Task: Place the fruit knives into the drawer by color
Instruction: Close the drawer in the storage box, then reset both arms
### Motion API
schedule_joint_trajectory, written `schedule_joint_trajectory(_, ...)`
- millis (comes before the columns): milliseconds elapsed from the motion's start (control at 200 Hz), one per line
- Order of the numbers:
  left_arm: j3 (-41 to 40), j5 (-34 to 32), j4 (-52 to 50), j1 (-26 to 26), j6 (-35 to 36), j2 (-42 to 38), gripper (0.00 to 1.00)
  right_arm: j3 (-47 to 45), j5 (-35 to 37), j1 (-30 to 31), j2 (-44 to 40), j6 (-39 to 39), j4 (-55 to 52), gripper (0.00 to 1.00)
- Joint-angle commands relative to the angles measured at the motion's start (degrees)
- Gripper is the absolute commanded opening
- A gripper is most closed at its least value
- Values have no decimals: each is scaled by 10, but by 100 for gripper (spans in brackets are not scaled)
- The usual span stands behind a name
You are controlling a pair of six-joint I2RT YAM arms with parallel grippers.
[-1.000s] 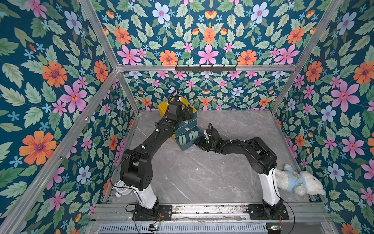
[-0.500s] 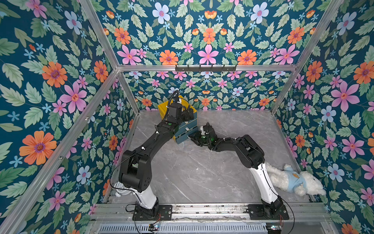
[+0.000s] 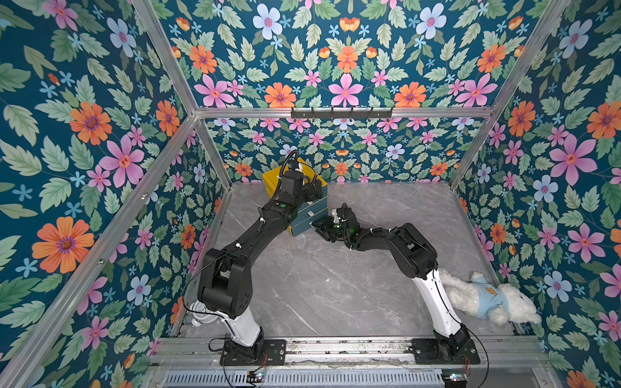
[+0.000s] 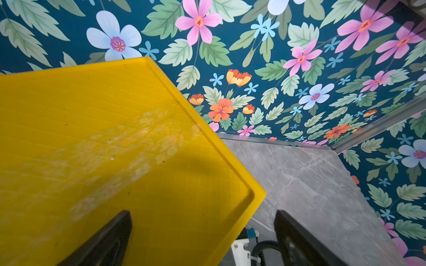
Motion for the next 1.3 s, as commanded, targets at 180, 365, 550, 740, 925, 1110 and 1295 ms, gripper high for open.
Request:
schedule_joint_trajectory(180, 85, 16, -145, 1, -13, -10, 99, -145, -10, 1, -129, -8, 94, 49)
schedule_joint_trajectory(365, 71, -5, -111, 0, -3, -121, 99, -259, -4, 1, -272, -86, 70, 67)
schedule_joint_trajectory(550, -71, -65, -44, 0, 12, -277, 99, -353, 4, 1, -410, -188, 17, 99)
schedule_joint_trajectory(740, -264, -113, 25, 1, 53, -419, 99, -409, 37, 0, -552, -304, -103, 99)
schedule_joint_trajectory(925, -413, -249, 46, 2, 40, -488, 99, -495, 176, -1, -702, -380, -153, 99)
schedule_joint_trajectory(1110, -510, -360, 197, 73, 127, -414, 99, -549, 237, -4, -810, -444, -165, 99)
schedule_joint_trajectory(1295, -509, -261, 308, 155, 173, -234, 99, -554, 257, -14, -849, -467, -223, 99)
